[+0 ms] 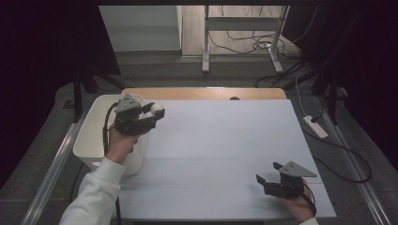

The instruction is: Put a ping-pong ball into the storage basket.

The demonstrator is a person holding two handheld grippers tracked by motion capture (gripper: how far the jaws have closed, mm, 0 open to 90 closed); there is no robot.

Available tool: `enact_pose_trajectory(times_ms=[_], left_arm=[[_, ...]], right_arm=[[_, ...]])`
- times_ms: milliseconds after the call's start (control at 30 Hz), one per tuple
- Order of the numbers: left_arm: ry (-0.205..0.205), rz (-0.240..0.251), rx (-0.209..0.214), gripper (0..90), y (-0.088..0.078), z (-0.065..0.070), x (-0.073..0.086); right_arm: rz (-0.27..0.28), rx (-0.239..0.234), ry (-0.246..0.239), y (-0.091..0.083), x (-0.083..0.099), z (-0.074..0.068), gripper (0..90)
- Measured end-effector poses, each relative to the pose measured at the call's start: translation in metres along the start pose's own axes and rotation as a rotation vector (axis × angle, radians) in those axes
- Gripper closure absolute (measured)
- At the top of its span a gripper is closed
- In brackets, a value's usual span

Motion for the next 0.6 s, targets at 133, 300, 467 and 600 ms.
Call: enact_pose_trajectory(times_ms=[133, 300, 467, 600], left_arm=[[-0.001, 0.000, -0.005, 50.4, -0.002, -0.003, 0.000], [-0.002, -0.003, -0.015, 50.4, -0.003, -0.007, 0.001], [-0.006, -0.002, -0.029, 50.4, -0.005, -0.012, 0.002], [-0.009, -0.005, -0.043, 50.4, -0.007, -0.018, 0.003]], right_arm=[[0.000, 0.001, 0.000, 0.000, 0.000, 0.000, 15.3], [-0.001, 0.002, -0.001, 0.000, 0.000, 0.000, 15.3], [-0.001, 0.003, -0.001, 0.000, 0.000, 0.000, 15.4], [-0.002, 0.003, -0.002, 0.000, 0.000, 0.000, 15.4]])
Point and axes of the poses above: each handheld gripper's, and its own axes: y roughly forward along the jaws, x roughly out of its underside, z roughly to its right, the point moved 10 cm from there along y, roughly forward along the jaws, and after that the axes turned 10 degrees about z, right-handed, at the moved point
